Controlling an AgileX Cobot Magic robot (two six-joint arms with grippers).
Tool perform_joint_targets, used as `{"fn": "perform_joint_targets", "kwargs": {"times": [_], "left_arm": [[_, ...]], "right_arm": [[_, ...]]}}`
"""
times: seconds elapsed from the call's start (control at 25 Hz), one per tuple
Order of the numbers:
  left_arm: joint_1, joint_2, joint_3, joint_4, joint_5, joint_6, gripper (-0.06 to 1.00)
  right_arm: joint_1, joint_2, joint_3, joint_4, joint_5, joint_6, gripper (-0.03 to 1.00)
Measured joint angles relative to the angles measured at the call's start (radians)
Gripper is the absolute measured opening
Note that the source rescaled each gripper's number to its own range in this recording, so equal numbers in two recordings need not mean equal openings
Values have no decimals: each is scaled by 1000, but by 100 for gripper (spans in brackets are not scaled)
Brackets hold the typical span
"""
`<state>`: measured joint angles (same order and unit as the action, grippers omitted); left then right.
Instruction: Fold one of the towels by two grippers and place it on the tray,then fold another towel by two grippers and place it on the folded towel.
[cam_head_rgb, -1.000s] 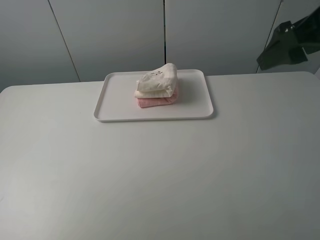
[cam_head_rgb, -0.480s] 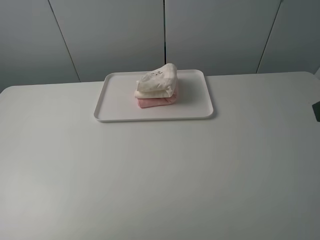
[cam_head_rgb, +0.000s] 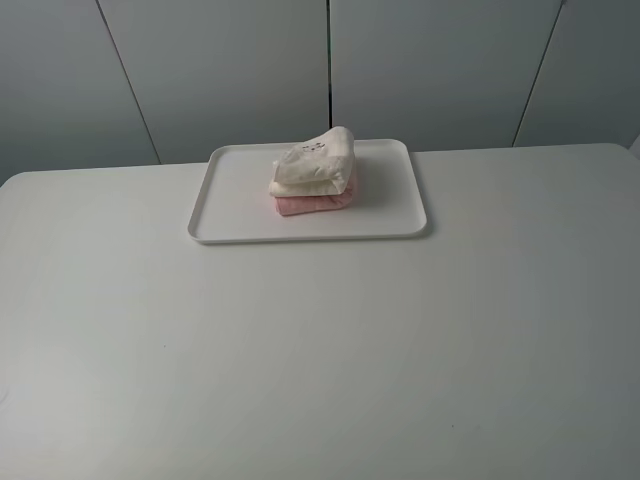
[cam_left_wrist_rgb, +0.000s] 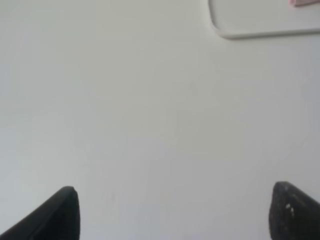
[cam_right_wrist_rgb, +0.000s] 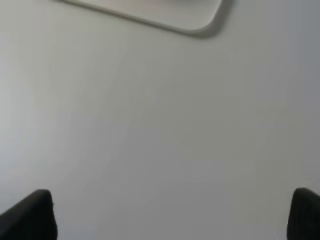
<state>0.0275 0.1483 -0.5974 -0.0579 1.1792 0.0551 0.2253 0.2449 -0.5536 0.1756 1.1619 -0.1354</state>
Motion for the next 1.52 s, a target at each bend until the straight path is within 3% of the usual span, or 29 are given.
{"fn": "perform_joint_targets", "kwargs": {"times": [0.2, 0.48, 0.84, 1.16, 1.52], "left_arm": [[0, -141, 17, -15, 18, 0, 97], [0, -148, 29, -21, 45, 0, 97], [0, -148, 75, -21, -69, 0, 97], [0, -148, 86, -20, -90, 0, 97], [0, -148, 86, 10, -90, -45, 97]], "right_arm": [[0, -81, 20, 10, -6, 5, 100], [0, -98, 19, 20, -19, 8, 100], [0, -239, 39, -4, -50, 38, 100], [-11, -246, 48, -14, -65, 56, 100], [-195, -246, 49, -18, -65, 61, 100]]}}
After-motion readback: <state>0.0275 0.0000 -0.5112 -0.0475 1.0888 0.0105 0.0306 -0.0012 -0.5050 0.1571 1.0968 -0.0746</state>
